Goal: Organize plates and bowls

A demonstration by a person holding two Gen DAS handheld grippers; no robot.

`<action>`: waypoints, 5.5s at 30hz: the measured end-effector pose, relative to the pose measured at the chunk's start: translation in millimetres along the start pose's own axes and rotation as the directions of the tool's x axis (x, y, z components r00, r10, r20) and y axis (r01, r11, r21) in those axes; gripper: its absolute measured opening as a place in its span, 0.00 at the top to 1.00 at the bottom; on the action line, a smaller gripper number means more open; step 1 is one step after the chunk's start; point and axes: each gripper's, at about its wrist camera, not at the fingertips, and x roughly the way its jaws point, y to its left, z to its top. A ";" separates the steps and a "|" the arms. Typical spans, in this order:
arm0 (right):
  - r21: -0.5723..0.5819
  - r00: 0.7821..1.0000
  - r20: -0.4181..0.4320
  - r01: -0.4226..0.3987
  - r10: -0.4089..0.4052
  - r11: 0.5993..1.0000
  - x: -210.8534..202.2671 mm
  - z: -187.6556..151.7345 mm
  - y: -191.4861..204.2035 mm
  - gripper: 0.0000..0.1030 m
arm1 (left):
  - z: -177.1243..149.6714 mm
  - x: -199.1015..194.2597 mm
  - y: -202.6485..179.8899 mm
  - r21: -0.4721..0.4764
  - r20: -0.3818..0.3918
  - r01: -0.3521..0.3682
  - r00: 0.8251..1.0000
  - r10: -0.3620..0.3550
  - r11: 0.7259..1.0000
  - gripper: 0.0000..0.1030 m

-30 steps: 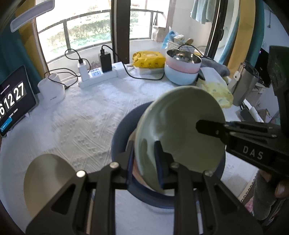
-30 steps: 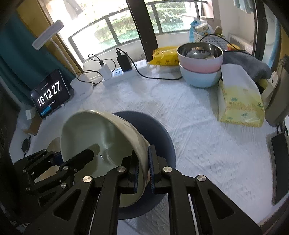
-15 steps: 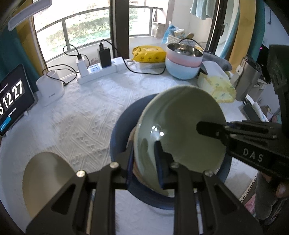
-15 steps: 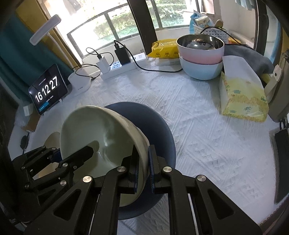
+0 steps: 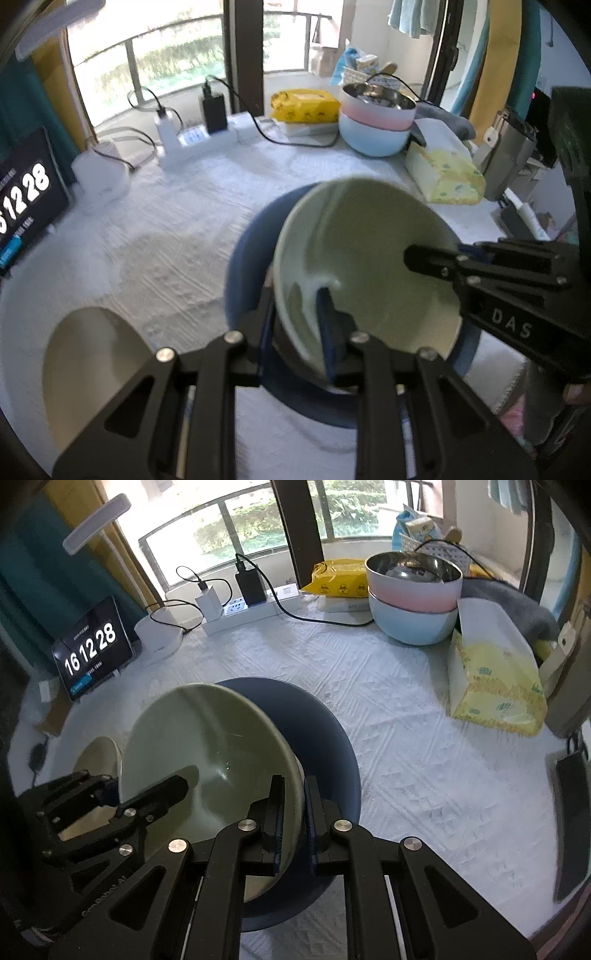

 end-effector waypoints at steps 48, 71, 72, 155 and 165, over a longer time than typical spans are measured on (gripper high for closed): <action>0.086 0.992 0.094 -0.095 0.087 0.992 -24.1 -11.0 -53.7 0.69 | -12.8 -13.5 52.1 -0.187 0.046 0.051 0.998 -0.043 0.981 0.73; 0.084 0.995 0.084 0.044 -0.051 0.995 0.4 -14.3 -55.9 0.32 | -9.8 10.8 40.8 -0.150 -0.016 -0.007 1.000 0.005 0.989 0.64; 0.108 0.996 0.080 0.027 -0.036 0.994 1.4 -14.9 -58.9 0.32 | -9.9 11.0 40.7 -0.154 -0.014 -0.007 1.000 0.005 0.988 0.64; 0.097 0.960 0.278 -0.042 0.013 0.994 -47.5 -23.2 -11.1 0.91 | -33.4 -40.7 33.1 -0.227 0.217 0.055 0.976 -0.004 0.972 0.90; 0.056 0.955 0.295 -0.042 0.024 0.998 -55.1 -16.0 11.1 0.91 | -39.4 -56.0 51.3 -0.259 0.243 0.057 0.970 0.008 0.964 0.90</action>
